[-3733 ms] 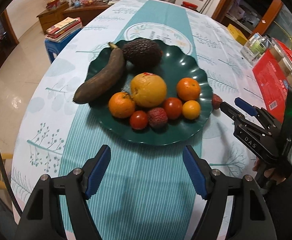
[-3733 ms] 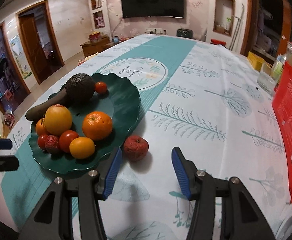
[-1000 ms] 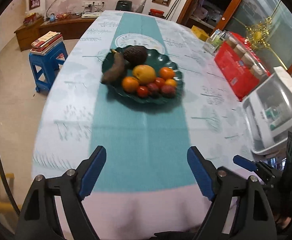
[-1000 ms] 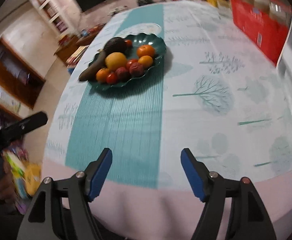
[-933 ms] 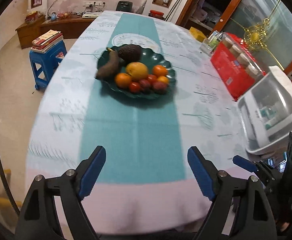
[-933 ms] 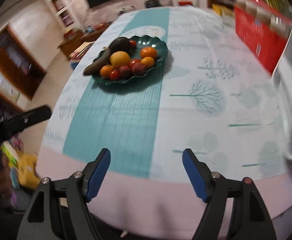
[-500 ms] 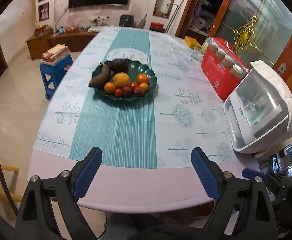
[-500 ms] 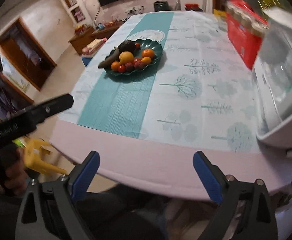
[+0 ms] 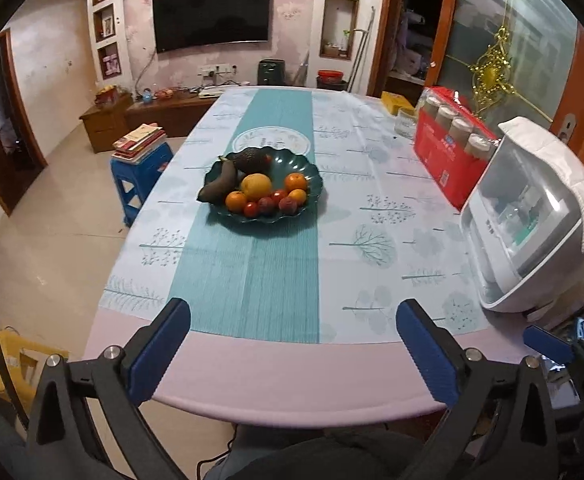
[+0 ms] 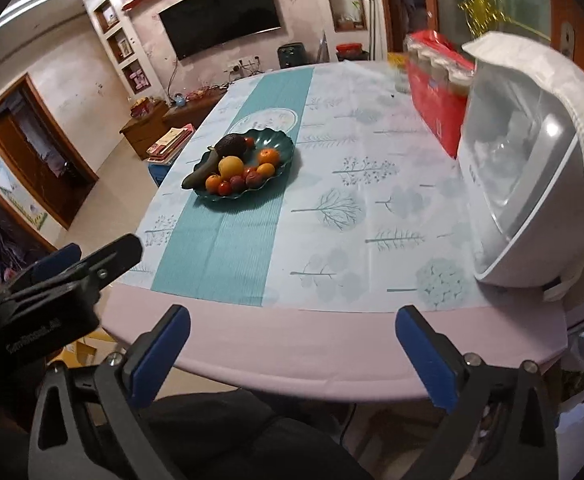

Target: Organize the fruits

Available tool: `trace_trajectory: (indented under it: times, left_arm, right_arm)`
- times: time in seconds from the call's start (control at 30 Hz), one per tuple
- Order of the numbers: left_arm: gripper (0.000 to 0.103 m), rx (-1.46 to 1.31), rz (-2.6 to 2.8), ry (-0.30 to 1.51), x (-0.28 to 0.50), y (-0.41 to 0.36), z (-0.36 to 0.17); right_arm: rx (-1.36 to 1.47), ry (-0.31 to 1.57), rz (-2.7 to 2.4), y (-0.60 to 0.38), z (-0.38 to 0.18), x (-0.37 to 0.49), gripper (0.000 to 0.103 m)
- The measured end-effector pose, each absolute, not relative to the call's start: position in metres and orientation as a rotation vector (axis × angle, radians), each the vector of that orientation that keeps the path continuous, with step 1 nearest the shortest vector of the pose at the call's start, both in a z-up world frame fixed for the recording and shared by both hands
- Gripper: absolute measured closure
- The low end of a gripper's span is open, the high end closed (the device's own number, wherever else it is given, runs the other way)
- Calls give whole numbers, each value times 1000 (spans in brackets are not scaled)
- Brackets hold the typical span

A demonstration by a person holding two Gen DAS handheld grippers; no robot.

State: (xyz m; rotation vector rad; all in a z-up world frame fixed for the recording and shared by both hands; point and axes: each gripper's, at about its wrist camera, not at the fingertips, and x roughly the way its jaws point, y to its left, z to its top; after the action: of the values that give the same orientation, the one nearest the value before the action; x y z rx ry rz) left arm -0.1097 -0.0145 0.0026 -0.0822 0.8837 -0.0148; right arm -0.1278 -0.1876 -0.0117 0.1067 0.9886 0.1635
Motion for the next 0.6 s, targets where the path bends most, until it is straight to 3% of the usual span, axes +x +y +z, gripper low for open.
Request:
trace_trajectory:
  times: [0.6]
  left_arm:
    - [1,-26,34,892,-110,-24,-1]
  right_arm:
    - [98,1013,167,-189,-21,-123,0]
